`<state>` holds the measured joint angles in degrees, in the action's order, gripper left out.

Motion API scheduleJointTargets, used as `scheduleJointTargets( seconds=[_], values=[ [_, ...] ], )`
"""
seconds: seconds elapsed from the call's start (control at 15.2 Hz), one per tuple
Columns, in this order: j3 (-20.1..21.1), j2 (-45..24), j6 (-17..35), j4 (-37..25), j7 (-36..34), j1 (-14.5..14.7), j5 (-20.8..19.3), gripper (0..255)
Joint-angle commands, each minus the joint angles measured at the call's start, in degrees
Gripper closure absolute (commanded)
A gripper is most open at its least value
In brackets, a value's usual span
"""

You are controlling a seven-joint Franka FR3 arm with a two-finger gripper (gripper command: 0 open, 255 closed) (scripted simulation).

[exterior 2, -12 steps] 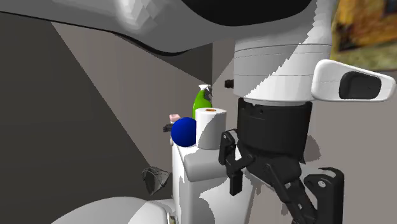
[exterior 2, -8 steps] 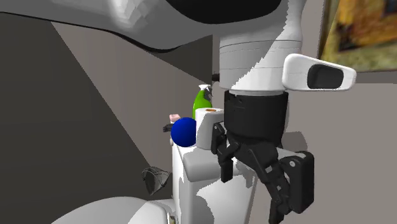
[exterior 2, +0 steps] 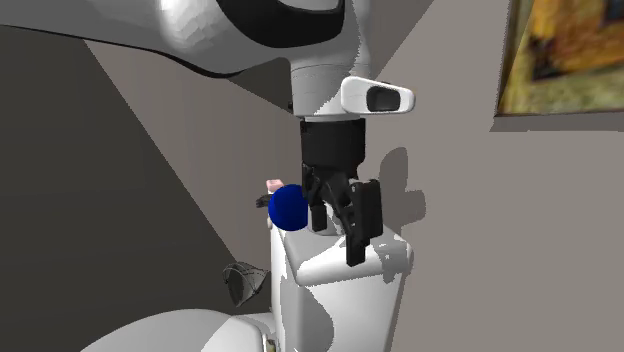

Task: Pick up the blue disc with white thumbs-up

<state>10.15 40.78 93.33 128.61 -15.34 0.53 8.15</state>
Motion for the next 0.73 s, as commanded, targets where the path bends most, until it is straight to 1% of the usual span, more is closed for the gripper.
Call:
scheduleJointTargets(
  seconds=[0.0,0.33,0.66],
  values=[
    [2.8,-1.3,-0.2,-2.2,-4.5,0.1,1.2,0],
    [9.7,-6.8,-0.2,-9.3,-15.1,-0.6,2.9,0],
    [17.1,-14.3,-0.4,-18.5,-26.3,-2.0,2.3,0]
  ],
)
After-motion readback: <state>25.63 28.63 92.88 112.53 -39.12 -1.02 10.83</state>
